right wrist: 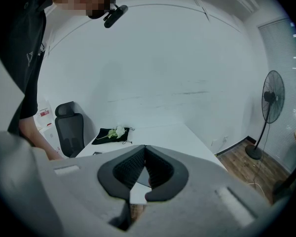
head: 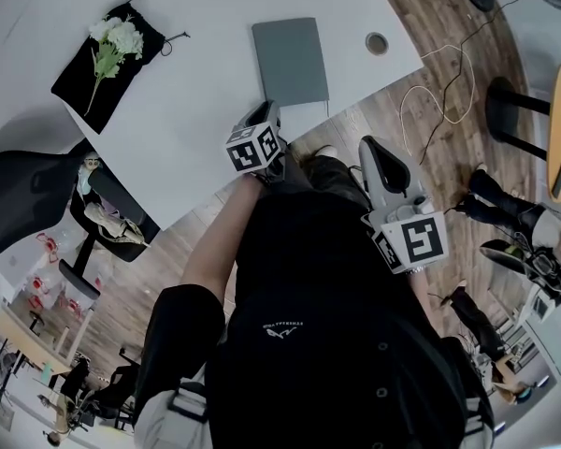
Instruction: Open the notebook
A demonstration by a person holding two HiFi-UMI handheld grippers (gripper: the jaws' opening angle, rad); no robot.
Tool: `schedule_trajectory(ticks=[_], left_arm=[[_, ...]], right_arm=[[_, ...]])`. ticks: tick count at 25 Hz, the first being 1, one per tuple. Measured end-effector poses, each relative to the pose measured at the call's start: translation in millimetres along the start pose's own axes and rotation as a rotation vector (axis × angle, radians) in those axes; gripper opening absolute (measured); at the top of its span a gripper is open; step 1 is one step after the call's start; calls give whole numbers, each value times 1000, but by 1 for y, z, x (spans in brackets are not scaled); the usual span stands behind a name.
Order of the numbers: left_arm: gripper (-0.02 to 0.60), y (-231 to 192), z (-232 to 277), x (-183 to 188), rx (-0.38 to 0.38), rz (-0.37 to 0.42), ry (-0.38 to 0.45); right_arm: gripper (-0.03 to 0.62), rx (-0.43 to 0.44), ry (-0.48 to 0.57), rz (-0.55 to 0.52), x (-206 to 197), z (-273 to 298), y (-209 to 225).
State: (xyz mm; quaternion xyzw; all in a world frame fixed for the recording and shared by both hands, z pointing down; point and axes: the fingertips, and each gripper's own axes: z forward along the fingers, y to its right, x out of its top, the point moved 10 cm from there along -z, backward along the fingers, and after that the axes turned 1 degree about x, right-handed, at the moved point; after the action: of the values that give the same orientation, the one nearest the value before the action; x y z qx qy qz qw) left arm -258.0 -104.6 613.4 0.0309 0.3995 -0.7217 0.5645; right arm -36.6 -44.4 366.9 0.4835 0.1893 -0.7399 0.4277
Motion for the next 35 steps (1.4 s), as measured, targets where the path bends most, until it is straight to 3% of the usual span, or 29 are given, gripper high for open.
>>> schedule_trajectory(ticks=[11, 20, 35], left_arm=[[26, 3, -7, 2, 3, 31, 10], [17, 9, -13, 3, 15, -13, 51], [15, 42, -27, 5, 109, 12, 130]], right_arm=[[5, 8, 15, 15, -5, -2, 2], [5, 41, 23, 4, -11, -7, 15], [5, 80, 50, -2, -9, -33, 59]])
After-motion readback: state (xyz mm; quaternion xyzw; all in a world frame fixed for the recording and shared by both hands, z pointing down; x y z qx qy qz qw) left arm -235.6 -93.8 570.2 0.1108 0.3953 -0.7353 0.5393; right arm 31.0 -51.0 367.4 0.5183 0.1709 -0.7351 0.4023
